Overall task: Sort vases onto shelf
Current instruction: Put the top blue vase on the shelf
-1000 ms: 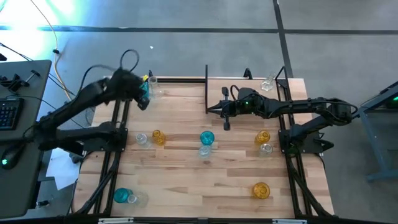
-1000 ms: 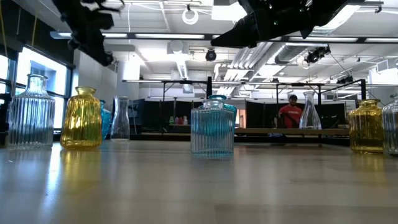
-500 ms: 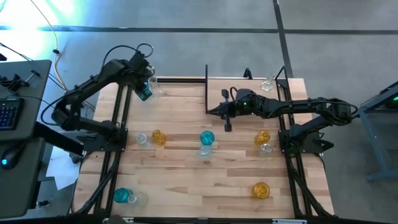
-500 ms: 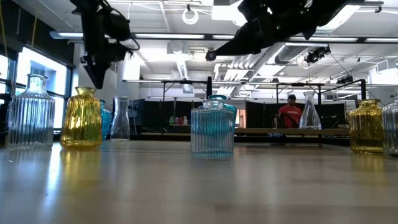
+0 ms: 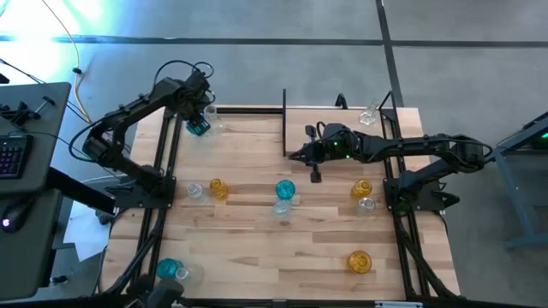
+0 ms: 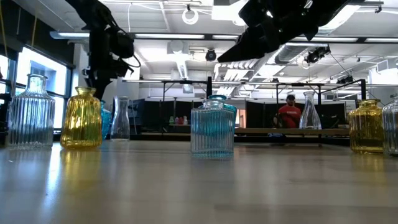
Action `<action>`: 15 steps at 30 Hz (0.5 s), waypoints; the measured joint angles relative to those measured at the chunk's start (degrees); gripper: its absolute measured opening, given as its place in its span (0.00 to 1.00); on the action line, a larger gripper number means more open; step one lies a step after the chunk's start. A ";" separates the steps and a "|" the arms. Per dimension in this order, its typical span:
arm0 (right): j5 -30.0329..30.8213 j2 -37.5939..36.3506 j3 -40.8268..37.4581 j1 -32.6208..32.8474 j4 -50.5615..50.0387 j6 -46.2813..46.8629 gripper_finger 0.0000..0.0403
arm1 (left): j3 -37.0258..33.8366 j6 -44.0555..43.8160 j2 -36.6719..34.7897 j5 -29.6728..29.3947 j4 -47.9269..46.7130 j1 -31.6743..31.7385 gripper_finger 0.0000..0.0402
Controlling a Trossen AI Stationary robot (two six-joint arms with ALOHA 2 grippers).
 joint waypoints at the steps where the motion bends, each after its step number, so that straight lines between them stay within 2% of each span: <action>1: -0.01 0.00 0.00 0.00 -0.22 0.00 0.01 | 0.00 0.24 0.40 0.00 0.03 0.30 0.30; 11: 0.00 0.00 0.00 0.00 -0.42 0.00 0.01 | 0.03 3.96 1.63 -0.39 -1.19 1.97 0.05; 15: 0.00 0.00 0.00 0.00 -0.38 0.00 0.01 | 0.10 3.96 1.24 -0.71 -4.19 2.05 0.05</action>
